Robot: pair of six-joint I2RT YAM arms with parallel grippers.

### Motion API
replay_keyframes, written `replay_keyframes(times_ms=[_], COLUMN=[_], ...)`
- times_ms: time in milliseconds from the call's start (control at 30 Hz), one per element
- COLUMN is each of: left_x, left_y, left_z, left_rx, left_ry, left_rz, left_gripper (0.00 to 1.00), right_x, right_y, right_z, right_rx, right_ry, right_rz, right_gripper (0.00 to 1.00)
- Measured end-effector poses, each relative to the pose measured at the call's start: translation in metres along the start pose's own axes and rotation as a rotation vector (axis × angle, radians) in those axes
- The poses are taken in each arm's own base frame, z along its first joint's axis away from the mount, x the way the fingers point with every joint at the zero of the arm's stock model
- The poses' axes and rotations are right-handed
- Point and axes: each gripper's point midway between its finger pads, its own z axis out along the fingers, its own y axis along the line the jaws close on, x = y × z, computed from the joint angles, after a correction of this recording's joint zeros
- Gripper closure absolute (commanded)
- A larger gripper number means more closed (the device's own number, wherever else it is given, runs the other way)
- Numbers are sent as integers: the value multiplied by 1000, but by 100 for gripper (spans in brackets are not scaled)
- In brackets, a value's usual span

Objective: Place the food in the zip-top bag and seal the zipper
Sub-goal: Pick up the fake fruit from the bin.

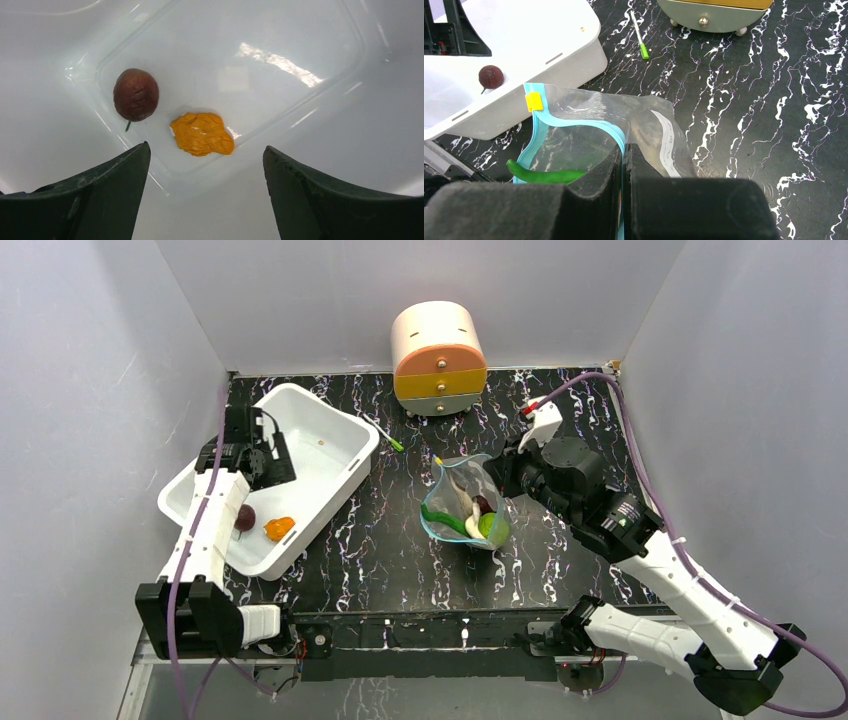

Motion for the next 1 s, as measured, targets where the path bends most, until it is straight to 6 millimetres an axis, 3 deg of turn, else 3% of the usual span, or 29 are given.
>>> replay_keyframes(times_ms=[133, 233, 633, 1000], left_x=[10, 13, 21, 30], left_y=[27, 36, 46, 71], left_z=[25, 39, 81, 95], left_rx=[-68, -85, -100, -172], left_ry=[69, 97, 156, 191], left_rz=[-61, -78, -86, -128], left_gripper=[15, 13, 10, 12], right_x=[-1, -2, 3, 14], right_y=[0, 0, -6, -11], right_z=[-2, -5, -13, -14], right_rx=[-1, 0, 25, 48], right_ry=[-5, -10, -9, 11], right_rz=[7, 17, 57, 88], right_gripper=[100, 100, 100, 100])
